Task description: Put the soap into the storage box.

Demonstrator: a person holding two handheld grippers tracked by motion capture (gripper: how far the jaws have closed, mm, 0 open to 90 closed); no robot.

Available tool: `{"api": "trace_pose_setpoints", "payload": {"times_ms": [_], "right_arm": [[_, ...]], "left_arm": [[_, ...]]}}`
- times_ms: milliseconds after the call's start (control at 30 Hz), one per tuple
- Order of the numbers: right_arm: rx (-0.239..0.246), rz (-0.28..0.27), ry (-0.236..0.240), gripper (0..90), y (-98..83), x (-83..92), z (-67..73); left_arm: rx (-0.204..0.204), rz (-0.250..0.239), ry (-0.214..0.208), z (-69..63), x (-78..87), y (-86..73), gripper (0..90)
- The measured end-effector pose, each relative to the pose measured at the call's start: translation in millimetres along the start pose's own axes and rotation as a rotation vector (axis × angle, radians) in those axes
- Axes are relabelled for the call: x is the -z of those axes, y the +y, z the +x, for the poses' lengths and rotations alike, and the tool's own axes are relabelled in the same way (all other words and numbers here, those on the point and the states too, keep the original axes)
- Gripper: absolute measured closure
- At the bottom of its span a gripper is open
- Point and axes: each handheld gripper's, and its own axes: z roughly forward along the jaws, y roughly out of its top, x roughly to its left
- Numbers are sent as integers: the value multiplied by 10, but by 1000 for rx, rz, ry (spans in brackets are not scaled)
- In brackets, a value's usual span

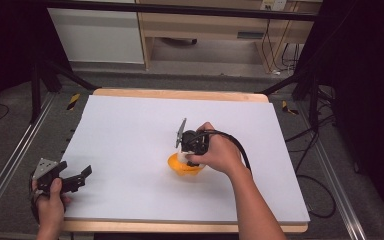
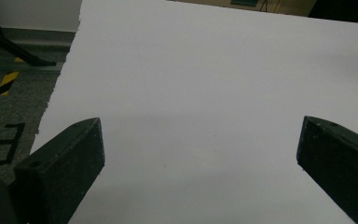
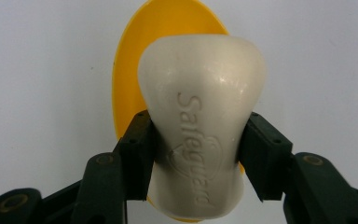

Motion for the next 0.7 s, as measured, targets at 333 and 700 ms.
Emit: {"api": "trace_pose_setpoints", "payload": {"times_ms": [333,700], "right_arm": [[10,4,8,445,21,-82,10],[-127,-92,-17,250,-171,121,-18]], "left_arm": [[-3,2,0,1,1,0,3],[-2,1,1,-1,1,-1,3]]}}
